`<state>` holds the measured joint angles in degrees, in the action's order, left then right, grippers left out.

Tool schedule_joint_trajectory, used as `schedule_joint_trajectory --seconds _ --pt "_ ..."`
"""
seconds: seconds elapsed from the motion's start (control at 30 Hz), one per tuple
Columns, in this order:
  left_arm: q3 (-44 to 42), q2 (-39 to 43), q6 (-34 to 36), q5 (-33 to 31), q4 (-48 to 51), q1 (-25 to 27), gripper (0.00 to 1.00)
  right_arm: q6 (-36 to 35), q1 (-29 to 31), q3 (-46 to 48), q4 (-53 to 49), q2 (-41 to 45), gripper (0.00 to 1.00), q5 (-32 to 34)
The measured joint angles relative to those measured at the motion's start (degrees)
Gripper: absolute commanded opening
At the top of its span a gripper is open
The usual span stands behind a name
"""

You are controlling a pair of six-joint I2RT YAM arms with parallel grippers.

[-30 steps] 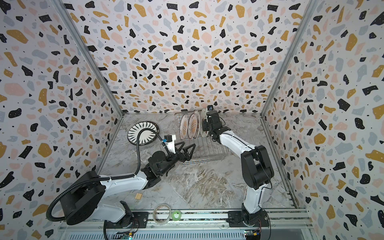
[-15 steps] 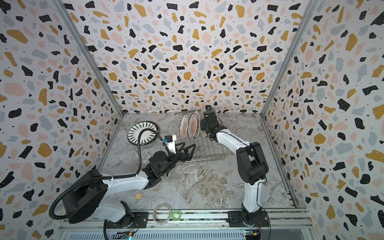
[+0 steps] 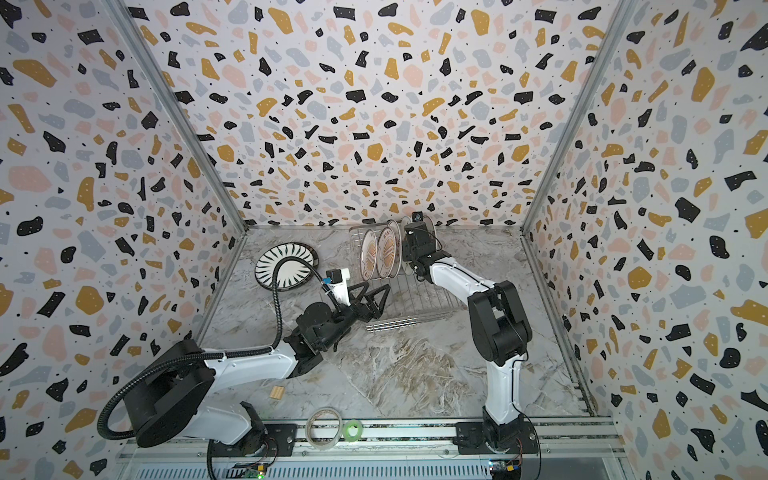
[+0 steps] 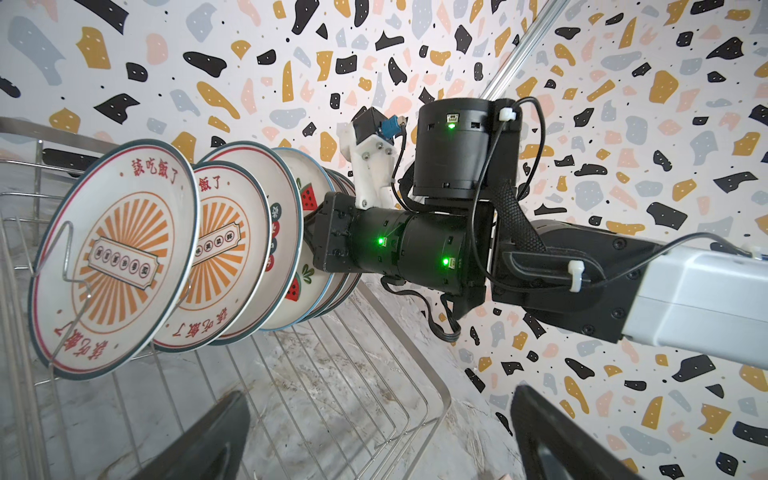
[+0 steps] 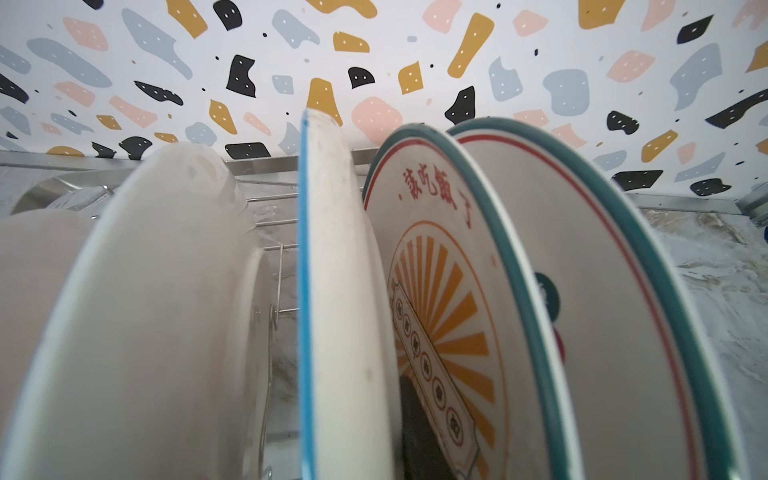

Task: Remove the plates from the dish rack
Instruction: 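Close the right gripper on the watermelon plate's top rim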

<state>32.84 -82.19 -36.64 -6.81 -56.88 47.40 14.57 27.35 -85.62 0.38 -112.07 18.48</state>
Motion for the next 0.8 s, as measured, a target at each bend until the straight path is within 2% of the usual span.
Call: schedule_joint_trajectory --seconds 0.33,0.8 --pt "-0.02 0.00 -0.17 -1.27 -0.02 0.00 1.00 0.39 1.07 0.81 0.42 0.55 0.09 2.19" --pt "-0.61 0.39 -0.15 -3.54 -0.15 0.00 1.00 -0.74 2.71 10.88 0.09 12.11 0.08 4.85"
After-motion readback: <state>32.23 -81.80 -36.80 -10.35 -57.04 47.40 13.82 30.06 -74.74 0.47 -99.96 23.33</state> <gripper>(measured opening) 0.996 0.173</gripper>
